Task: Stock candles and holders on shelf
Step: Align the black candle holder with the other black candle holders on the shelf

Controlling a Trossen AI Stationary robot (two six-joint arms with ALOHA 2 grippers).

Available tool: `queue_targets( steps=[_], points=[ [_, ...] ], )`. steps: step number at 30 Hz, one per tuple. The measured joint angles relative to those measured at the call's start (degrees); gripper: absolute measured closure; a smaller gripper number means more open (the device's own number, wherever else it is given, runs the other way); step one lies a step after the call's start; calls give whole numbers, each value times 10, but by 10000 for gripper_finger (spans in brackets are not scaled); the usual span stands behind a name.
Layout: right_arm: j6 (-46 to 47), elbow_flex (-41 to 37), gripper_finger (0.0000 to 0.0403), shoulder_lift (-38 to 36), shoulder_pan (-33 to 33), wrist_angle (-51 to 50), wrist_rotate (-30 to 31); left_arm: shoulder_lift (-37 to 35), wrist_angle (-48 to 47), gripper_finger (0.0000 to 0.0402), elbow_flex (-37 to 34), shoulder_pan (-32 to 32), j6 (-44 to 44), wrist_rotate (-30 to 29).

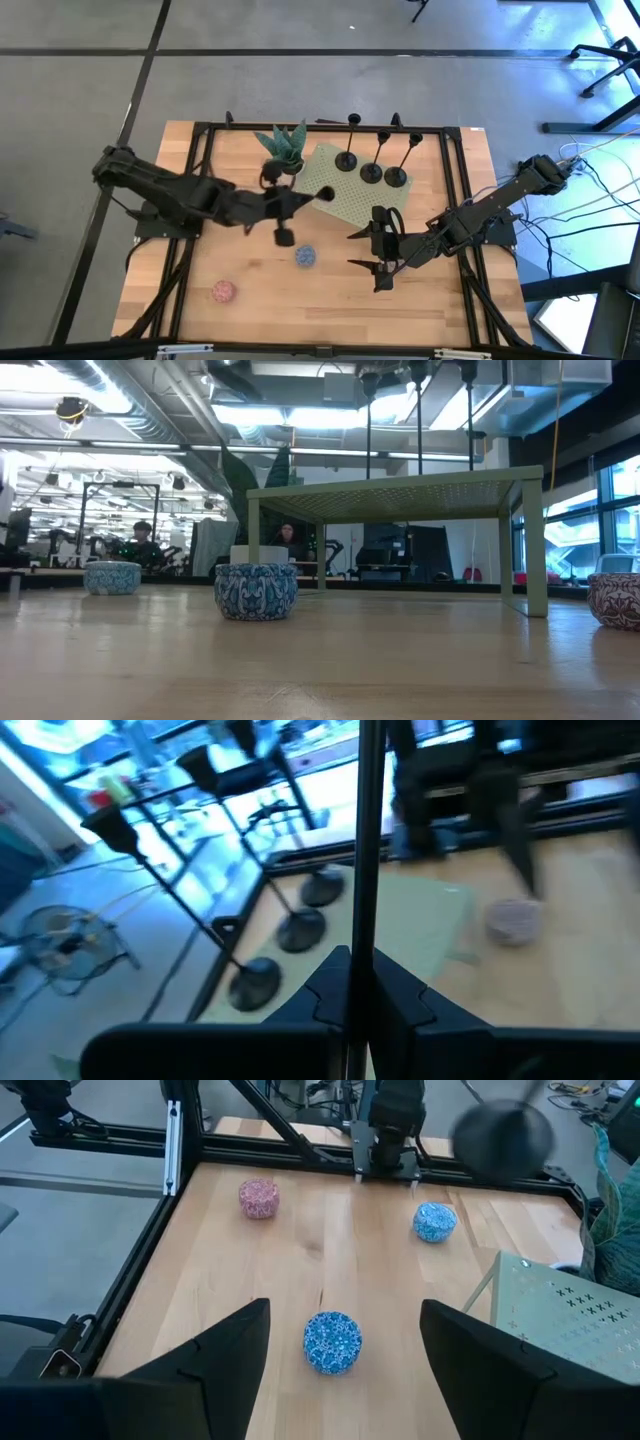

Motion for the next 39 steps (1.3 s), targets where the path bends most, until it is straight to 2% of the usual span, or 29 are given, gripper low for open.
queue_targets(
  steps=[7, 10, 16, 21, 31, 36, 39],
  points=[
    [0, 0, 139, 0, 0, 0, 0, 42, 177, 389, -56, 72, 40, 19],
    [2, 0, 139, 0, 0, 0, 0, 42, 245, 389, -83, 94, 40, 14],
    [2, 0, 139, 0, 0, 0, 0, 41, 440, 389, -162, 140, 36, 34],
    [2, 0, 139, 0, 0, -1, 0, 43, 495, 389, -209, 169, 44, 15],
    [3, 0, 139, 0, -2, -2, 0, 44, 510, 389, -215, 235, 5, 57],
    [3, 0, 139, 0, -2, -2, 0, 77, 532, 389, -215, 259, -13, 97],
    [4, 0, 139, 0, -2, -2, 0, 98, 539, 389, -215, 270, -12, 97]
  ],
)
